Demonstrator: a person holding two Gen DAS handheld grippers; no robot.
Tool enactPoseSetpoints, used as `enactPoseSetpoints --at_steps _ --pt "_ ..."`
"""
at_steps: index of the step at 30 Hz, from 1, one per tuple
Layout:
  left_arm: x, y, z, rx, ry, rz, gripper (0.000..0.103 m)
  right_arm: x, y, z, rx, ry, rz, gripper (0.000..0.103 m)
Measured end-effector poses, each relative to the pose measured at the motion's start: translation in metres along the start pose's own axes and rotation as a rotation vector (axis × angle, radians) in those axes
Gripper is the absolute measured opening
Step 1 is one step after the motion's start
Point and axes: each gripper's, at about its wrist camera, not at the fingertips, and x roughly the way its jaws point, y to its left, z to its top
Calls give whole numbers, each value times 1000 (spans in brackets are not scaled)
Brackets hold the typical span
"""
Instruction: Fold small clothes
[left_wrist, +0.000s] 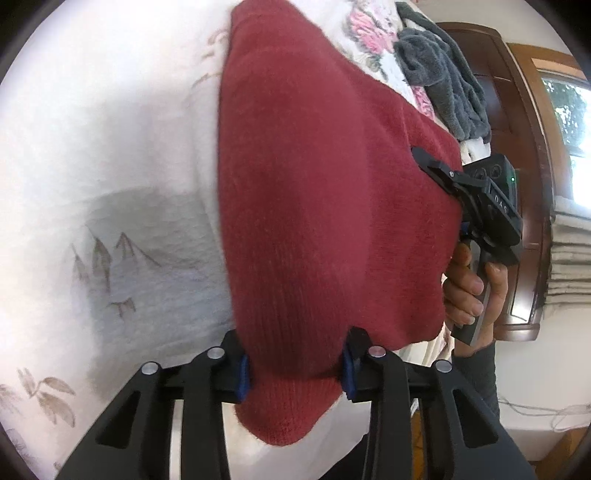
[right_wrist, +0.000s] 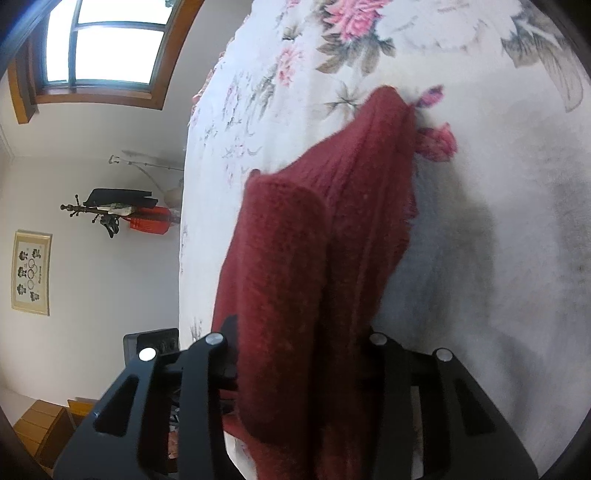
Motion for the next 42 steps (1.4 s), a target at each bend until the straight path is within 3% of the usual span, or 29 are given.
enactPoseSetpoints --at_steps 12,18,23,28,42 --pt "-39 -7 -17 39 -65 15 33 -12 43 -8 -43 -28 0 35" --pt "-42 -5 -11 15 -79 20 34 -9 45 -10 -40 -24 -15 35" --pt "-44 -14 -15 39 -90 84 32 -4 43 -11 -31 -21 -8 35" --pt "-51 -17 -16 51 -106 57 26 -6 44 -12 -30 -26 5 35" --pt "-122 -16 -72 74 -237 53 26 9 131 -38 -144 5 38 34"
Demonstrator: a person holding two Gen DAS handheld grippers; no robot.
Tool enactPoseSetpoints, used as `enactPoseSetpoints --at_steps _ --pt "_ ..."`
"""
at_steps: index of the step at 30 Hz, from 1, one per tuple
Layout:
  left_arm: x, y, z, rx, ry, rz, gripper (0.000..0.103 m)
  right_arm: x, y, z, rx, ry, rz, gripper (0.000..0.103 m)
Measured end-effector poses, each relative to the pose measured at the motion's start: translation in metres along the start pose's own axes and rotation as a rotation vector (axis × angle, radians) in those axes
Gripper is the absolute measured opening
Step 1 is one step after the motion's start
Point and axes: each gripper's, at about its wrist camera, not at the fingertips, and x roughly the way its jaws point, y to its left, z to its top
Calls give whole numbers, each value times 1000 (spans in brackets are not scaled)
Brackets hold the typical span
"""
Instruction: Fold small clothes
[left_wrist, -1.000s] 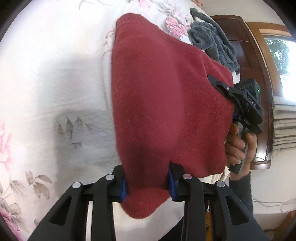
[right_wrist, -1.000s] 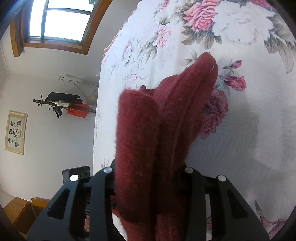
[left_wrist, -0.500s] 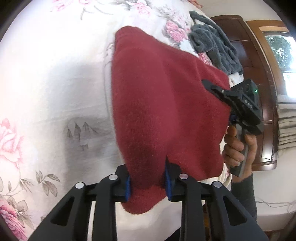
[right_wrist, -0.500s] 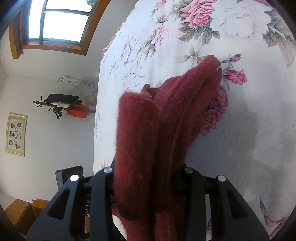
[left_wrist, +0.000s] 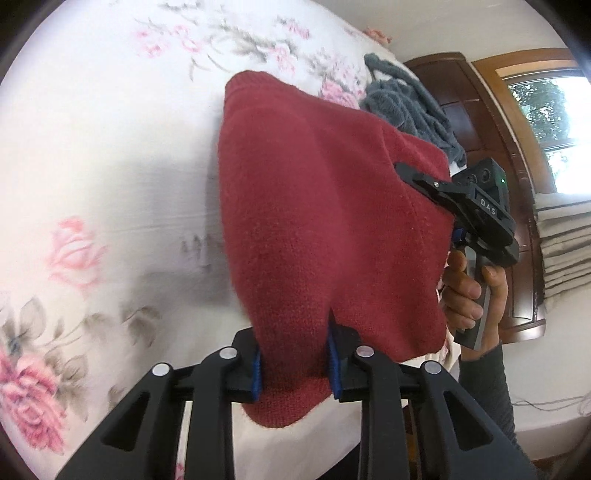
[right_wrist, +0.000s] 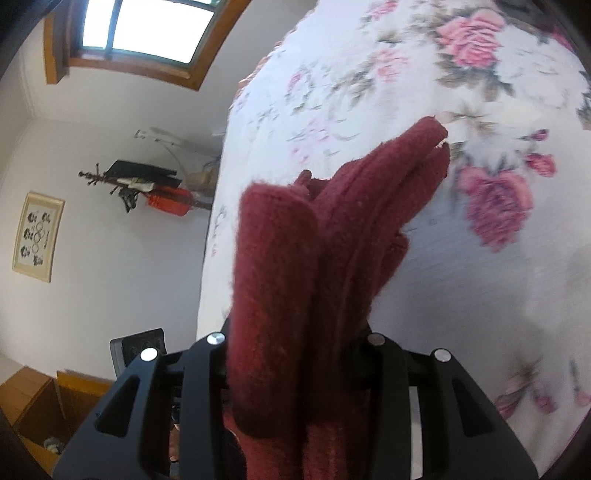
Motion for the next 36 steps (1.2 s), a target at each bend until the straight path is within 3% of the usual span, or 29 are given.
enactPoseSetpoints --at_steps 7,12,15,20,23,24,28,32,34,36 --pt "-66 28 -57 -11 -98 44 26 41 47 -46 -44 59 69 34" --pt "-94 63 -109 -28 -151 95 26 82 54 -87 -51 128 89 34" --pt "-88 87 -138 -28 -155 141 26 108 44 -111 -42 175 73 34" --pt "-54 128 -167 -73 -110 149 26 136 3 -137 -6 236 15 34" --pt "-34 148 -174 -130 -96 116 32 130 -27 -136 50 228 15 41" --pt "-31 154 -176 -153 -96 104 39 128 -31 -138 59 227 5 43" --pt "-44 163 -189 -203 -130 87 50 95 -57 -142 55 176 -73 53" --pt "-84 143 -202 -115 -223 225 50 43 -47 -144 45 34 -80 53" --pt "-95 130 -204 -60 -248 179 50 34 -37 -149 18 27 -58 53" --pt "-91 113 -201 11 -242 122 50 42 -36 -156 5 54 -89 53"
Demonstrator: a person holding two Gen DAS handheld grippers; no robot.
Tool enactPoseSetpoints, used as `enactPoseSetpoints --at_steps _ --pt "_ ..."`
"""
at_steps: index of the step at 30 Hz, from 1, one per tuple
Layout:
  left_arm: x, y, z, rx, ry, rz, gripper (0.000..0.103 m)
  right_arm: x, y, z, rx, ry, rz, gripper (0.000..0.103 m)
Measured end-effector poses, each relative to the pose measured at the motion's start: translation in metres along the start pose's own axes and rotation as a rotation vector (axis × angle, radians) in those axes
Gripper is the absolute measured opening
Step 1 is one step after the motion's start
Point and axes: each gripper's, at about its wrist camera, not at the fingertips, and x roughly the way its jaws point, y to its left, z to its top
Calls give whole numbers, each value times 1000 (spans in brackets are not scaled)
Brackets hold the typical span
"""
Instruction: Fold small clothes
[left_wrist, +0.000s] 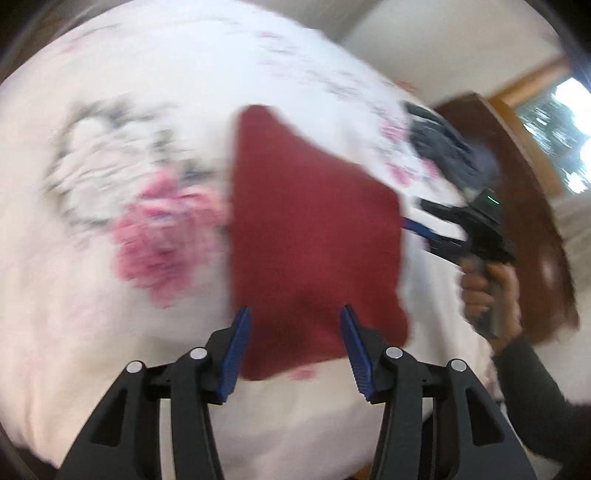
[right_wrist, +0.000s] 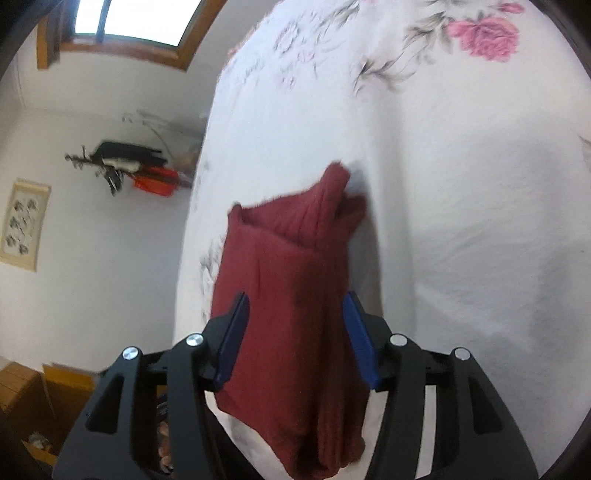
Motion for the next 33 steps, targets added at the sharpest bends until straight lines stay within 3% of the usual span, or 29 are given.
enactPoseSetpoints --at_steps 1,2,3,4,5,7,10,13,15,19,22,24,26,27,30,33 --pt "8 -11 2 38 5 -12 50 7 -1 -2 2 17 -25 53" --pt "21 -22 6 62 19 -21 50 15 -3 -3 3 34 -44 47" --pt "33 -24 7 68 45 -39 50 21 -3 -3 2 49 -47 36" --pt "45 -23 6 65 74 -45 50 24 2 -2 -19 50 -62 16" --pt "52 -15 2 63 99 -33 50 25 15 2 -50 30 -78 15" --pt "77 -4 -5 42 157 -20 49 25 31 5 -96 -9 -83 14" --pt "94 2 -15 33 179 -8 49 49 9 10 -98 10 -231 15" --pt "81 -12 -7 46 207 -33 49 42 -3 12 -59 -5 -174 21" --pt "53 -19 7 52 163 -103 50 21 -2 11 -56 -50 -141 25" --pt "19 -9 76 39 26 -136 55 -17 -4 13 -30 -142 -80 25" --pt "40 5 126 31 0 -93 55 -16 4 14 -102 -105 -75 22" --pt "73 15 144 7 53 -46 54 7 4 18 -105 -33 -106 19" --pt "109 30 148 0 127 33 52 32 -9 19 -94 32 -207 0" --pt "117 32 146 6 137 52 52 34 -11 19 -106 37 -228 0" --pt "93 17 144 46 91 61 52 7 9 10 -166 10 -203 7" --pt "58 -4 137 96 18 3 54 -10 38 -17 -254 31 -144 8"
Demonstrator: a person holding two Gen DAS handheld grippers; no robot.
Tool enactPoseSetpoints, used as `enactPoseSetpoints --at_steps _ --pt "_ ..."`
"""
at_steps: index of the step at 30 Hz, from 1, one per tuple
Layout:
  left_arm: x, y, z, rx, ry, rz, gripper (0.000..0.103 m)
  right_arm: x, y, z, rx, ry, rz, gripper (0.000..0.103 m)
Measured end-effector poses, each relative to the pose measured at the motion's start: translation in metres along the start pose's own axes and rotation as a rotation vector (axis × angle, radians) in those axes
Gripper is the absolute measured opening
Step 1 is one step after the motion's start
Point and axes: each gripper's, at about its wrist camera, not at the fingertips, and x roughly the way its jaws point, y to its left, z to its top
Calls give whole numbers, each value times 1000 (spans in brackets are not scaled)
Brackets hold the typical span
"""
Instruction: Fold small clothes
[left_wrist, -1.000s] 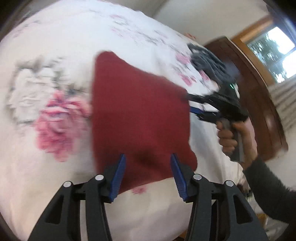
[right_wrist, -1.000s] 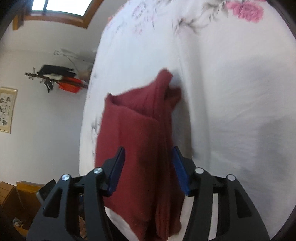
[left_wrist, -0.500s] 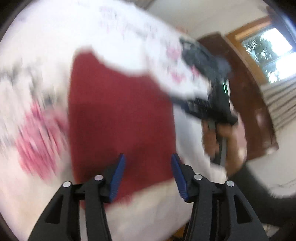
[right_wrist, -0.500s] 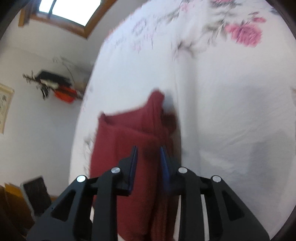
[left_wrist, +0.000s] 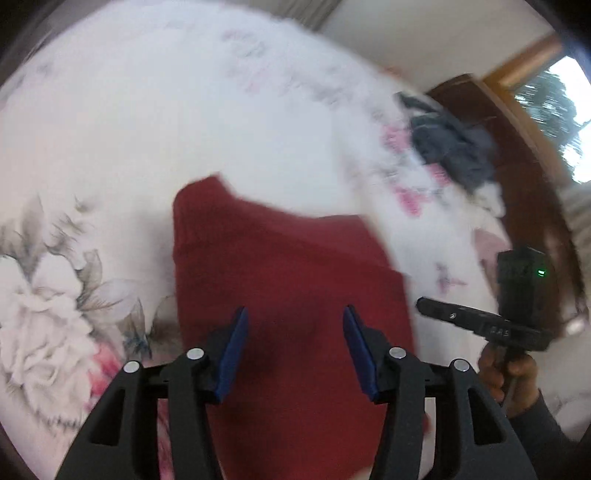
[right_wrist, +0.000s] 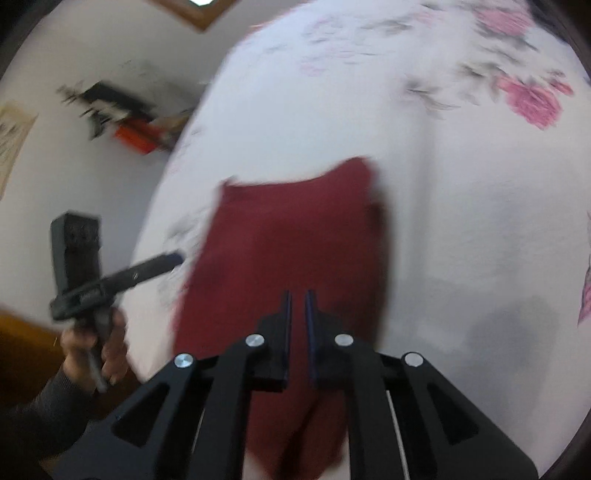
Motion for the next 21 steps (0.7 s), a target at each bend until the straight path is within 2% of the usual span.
enactPoseSetpoints --at_steps 2,3,4,6,7,8,11,13,14,15,16,18,21 --pt "-9 -11 -21 18 6 -55 54 11 14 -21 -39 64 10 8" --pt "0 -14 -33 24 47 -56 54 22 13 -30 -46 103 -10 8" --pt "12 -14 -44 36 89 -21 52 38 4 -42 -48 137 -78 0" --pt "30 -7 -62 43 120 43 46 46 -6 -49 -13 128 -92 0" --pt "30 -9 -66 40 110 59 47 43 -5 -50 6 121 -85 0" --pt "23 -14 -67 38 98 64 48 31 3 -52 3 99 -77 6" --pt "-14 -35 -75 55 38 -15 54 -2 21 -70 4 34 -19 9" --pt "-20 -38 -94 41 42 -38 56 3 24 -90 13 67 -23 9" --pt "-14 -39 -102 41 62 -31 57 13 19 -95 23 95 -41 7" --pt "-2 -34 -112 41 88 17 56 25 12 -101 39 124 -69 4" --pt "7 -25 -119 19 105 33 55 35 4 -107 58 149 -93 2" --pt "18 -16 -128 -33 130 16 55 38 0 -114 76 143 -121 2" --pt "5 -21 -138 -43 117 32 59 13 15 -118 113 87 -104 13"
